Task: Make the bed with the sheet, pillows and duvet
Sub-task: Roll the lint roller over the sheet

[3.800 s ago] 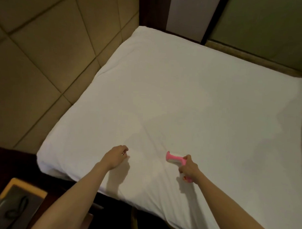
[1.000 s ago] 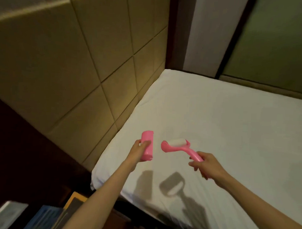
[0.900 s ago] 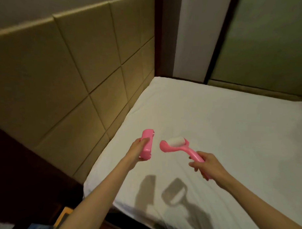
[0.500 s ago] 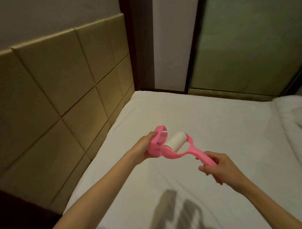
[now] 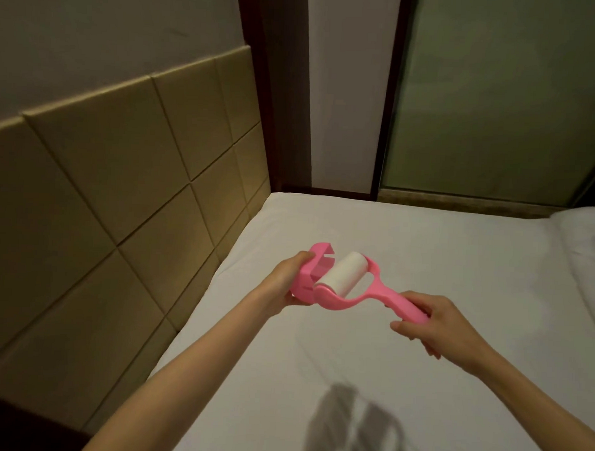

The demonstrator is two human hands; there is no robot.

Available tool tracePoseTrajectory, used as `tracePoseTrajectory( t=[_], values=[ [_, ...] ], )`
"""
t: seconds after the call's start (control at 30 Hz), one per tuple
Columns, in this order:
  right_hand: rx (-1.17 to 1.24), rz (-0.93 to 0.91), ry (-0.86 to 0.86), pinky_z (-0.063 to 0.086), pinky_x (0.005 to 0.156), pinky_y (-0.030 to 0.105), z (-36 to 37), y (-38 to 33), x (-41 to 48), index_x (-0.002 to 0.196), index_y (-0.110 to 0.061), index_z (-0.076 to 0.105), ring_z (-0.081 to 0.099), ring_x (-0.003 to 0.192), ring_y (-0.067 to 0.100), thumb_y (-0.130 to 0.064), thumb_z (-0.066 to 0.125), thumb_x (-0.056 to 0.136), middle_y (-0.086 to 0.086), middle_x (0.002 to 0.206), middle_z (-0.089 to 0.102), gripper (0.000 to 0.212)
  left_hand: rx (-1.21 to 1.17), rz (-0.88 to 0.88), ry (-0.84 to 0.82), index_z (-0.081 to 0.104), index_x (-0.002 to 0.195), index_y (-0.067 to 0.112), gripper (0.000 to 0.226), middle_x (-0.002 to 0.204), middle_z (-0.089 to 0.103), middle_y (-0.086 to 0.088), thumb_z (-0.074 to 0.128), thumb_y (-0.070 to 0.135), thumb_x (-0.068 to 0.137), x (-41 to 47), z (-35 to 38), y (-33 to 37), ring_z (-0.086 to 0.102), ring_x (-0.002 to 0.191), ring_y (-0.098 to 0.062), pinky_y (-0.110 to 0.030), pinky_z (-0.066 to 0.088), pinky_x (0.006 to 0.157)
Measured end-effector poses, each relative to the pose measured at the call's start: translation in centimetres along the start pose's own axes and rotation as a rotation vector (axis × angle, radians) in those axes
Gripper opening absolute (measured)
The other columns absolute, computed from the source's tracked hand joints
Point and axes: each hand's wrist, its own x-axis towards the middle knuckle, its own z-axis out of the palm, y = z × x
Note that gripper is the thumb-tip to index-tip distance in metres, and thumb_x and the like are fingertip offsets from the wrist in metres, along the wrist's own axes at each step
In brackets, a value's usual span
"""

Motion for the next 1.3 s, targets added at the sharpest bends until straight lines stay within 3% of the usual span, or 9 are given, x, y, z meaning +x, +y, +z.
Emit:
tracePoseTrajectory(
  t=[0.3, 0.7, 0.9, 1.0, 1.1, 1.3],
  values=[
    [-0.036, -0.017, -0.009, 0.035, 0.039, 0.024, 0.0, -0.6, 2.2, 0.096, -0.027, 0.07, 0.042, 0.041, 0.016, -0.008, 0.071, 0.079, 0.002, 0.057, 0.057, 0.026, 0.082, 0.023, 0.09, 0.053, 0.126, 0.012, 0.044, 0.108, 0.067, -0.013, 0.046, 0.042, 0.095, 0.6, -1.3, 1.1, 0.064, 0.09, -0.027, -0.033, 0.056, 0.064],
    [-0.032, -0.022, -0.049, 0.036, 0.039, 0.025, 0.8, -1.0, 3.3, 0.1, -0.026, 0.069, 0.044, 0.042, 0.016, -0.009, 0.072, 0.08, 0.002, 0.058, 0.058, 0.026, 0.078, 0.017, 0.123, 0.051, 0.128, 0.013, 0.045, 0.107, 0.067, -0.011, 0.048, 0.042, 0.094, 0.1, -1.5, 1.6, 0.065, 0.093, -0.027, -0.035, 0.057, 0.07],
    [-0.065, -0.055, -0.068, 0.035, 0.038, 0.023, 1.2, -1.6, 2.9, 0.098, -0.022, 0.069, 0.042, 0.039, 0.008, -0.002, 0.067, 0.081, -0.002, 0.055, 0.054, 0.027, 0.002, 0.018, 0.089, 0.053, 0.121, 0.013, 0.038, 0.099, 0.067, -0.012, 0.049, 0.04, 0.094, -0.9, -0.8, 1.2, 0.067, 0.086, -0.027, -0.041, 0.056, 0.079],
    [-0.077, -0.075, -0.063, 0.035, 0.038, 0.023, 1.5, -1.8, 2.6, 0.096, -0.02, 0.069, 0.041, 0.038, 0.004, 0.0, 0.066, 0.08, -0.003, 0.054, 0.051, 0.026, -0.02, 0.064, 0.084, 0.055, 0.122, 0.013, 0.038, 0.097, 0.066, -0.009, 0.047, 0.039, 0.095, -1.5, -0.5, 0.8, 0.067, 0.082, -0.024, -0.037, 0.057, 0.074],
    [-0.097, -0.09, -0.077, 0.037, 0.039, 0.025, 1.5, -1.9, 2.5, 0.095, -0.022, 0.069, 0.041, 0.041, 0.007, -0.001, 0.067, 0.079, -0.002, 0.057, 0.051, 0.026, 0.014, 0.137, 0.047, 0.048, 0.13, 0.018, 0.039, 0.106, 0.062, -0.007, 0.044, 0.038, 0.097, -2.3, -0.5, 0.0, 0.065, 0.086, -0.022, -0.031, 0.055, 0.066],
    [-0.16, -0.124, -0.125, 0.04, 0.04, 0.025, 1.4, -2.1, 2.0, 0.093, -0.032, 0.068, 0.047, 0.045, 0.006, -0.007, 0.071, 0.078, -0.006, 0.063, 0.059, 0.029, 0.021, 0.21, -0.074, 0.038, 0.138, 0.034, 0.041, 0.119, 0.056, -0.005, 0.042, 0.04, 0.098, -4.1, -0.6, -1.2, 0.061, 0.093, -0.02, -0.026, 0.053, 0.064]
  ],
)
